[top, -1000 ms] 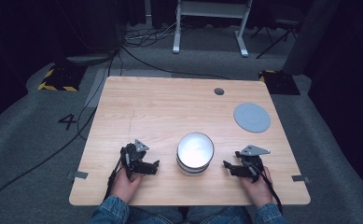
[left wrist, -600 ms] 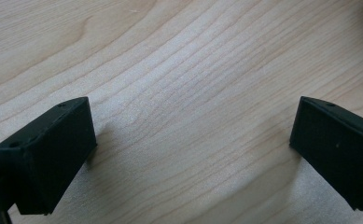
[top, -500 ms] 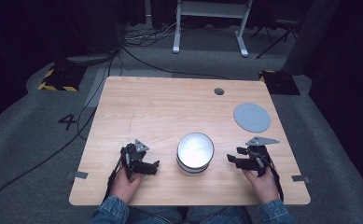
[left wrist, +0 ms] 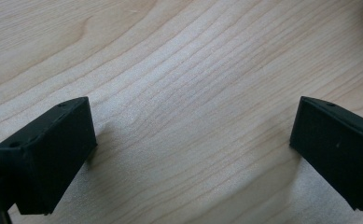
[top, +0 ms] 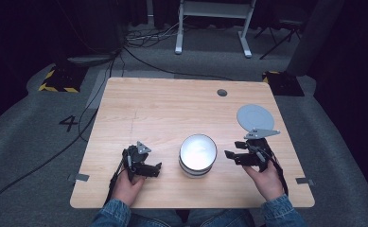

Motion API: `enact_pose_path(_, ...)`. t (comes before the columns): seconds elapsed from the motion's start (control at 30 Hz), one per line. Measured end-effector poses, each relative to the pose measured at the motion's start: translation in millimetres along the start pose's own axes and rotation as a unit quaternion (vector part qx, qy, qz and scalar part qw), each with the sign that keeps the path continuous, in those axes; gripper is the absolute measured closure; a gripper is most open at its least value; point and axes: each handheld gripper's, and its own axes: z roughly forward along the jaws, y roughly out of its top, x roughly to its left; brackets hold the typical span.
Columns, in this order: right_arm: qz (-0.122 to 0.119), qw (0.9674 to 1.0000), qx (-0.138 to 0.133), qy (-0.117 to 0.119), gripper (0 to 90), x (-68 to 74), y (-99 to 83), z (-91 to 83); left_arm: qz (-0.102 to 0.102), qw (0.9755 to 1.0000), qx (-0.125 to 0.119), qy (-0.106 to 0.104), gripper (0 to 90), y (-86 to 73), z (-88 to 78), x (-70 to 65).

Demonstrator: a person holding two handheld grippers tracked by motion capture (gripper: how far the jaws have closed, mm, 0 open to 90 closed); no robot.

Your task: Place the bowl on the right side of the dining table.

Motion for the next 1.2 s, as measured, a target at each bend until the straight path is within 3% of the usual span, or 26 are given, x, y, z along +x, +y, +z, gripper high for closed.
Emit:
enact_pose_path(0.1,-0.014,0.9998,-0.016,0.002,40.4,7.1,8.3,-6.5,-0.001,1.0000,0.000,0.000,0.2,0.0,0.1,-0.1)
enact_pose_path(0.47,-0.038,0.9989,-0.018,0.023,40.1,25.4,38.5,-8.8,-0.001,1.0000,-0.001,0.000,0.2,0.0,0.2,-0.2)
enact_pose_path(0.67,-0.040,0.9988,0.011,0.027,41.3,28.6,51.4,6.2,-0.001,1.0000,-0.001,0.000,0.2,0.0,0.2,-0.2)
enact_pose_path(0.7,-0.038,0.9986,0.027,0.024,43.0,29.9,56.7,14.2,-0.001,1.0000,-0.001,0.000,0.2,0.0,0.2,-0.2)
enact_pose_path(0.93,-0.046,0.9972,0.057,0.011,51.3,31.6,66.6,32.0,-0.001,1.0000,-0.001,0.000,0.2,0.0,0.1,-0.2)
enact_pose_path(1.2,-0.058,0.9928,0.105,-0.001,64.3,35.7,76.9,53.6,-0.002,1.0000,-0.001,0.000,0.2,0.0,0.2,-0.2)
